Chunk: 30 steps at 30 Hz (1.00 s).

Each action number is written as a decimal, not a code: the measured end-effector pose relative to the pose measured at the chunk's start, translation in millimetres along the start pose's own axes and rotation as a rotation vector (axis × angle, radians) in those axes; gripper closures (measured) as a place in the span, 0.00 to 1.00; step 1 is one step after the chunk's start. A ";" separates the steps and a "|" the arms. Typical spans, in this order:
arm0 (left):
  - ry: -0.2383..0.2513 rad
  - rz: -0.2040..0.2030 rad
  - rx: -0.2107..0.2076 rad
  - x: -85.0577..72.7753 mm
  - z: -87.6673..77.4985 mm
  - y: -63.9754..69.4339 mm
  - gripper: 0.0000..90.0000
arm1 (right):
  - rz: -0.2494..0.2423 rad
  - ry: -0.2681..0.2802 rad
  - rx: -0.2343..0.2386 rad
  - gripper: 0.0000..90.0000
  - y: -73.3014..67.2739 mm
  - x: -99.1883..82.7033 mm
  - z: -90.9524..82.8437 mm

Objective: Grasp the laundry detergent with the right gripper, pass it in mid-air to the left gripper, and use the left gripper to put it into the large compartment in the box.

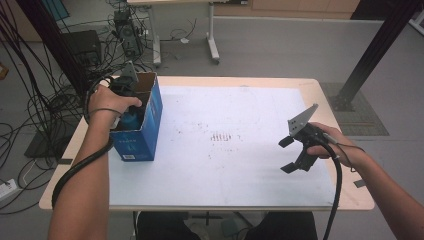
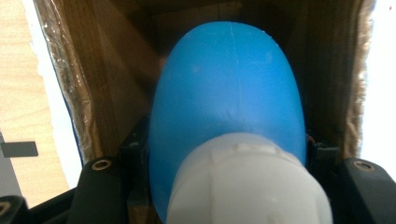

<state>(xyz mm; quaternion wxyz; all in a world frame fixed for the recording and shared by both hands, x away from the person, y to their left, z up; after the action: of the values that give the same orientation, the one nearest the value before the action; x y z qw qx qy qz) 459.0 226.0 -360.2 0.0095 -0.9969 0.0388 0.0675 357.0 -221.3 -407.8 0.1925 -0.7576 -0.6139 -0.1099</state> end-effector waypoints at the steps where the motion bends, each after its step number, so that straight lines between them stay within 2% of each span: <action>1: 0.001 -0.002 -0.003 -0.1 0.3 -0.3 0.42 | -0.001 0.000 0.000 0.06 -0.1 -0.1 0.0; 30: 0.006 -0.006 -0.008 -0.7 1.3 -0.5 0.42 | -0.006 0.004 0.001 0.06 0.4 5.1 3.4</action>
<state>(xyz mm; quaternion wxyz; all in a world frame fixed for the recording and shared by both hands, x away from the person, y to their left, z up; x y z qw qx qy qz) 458.2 226.6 -361.4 0.0054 -0.9973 0.0358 0.0647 358.3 -215.3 -408.9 0.1937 -0.7554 -0.6159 -0.1119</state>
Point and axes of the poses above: each handheld gripper's, and its own axes: z roughly forward along the jaws, x roughly out of its top, y roughly to its right, the point moved 9 cm from there along z, roughly forward along the jaws, and after that the axes turned 11 degrees about -y, right-handed, at the moved point
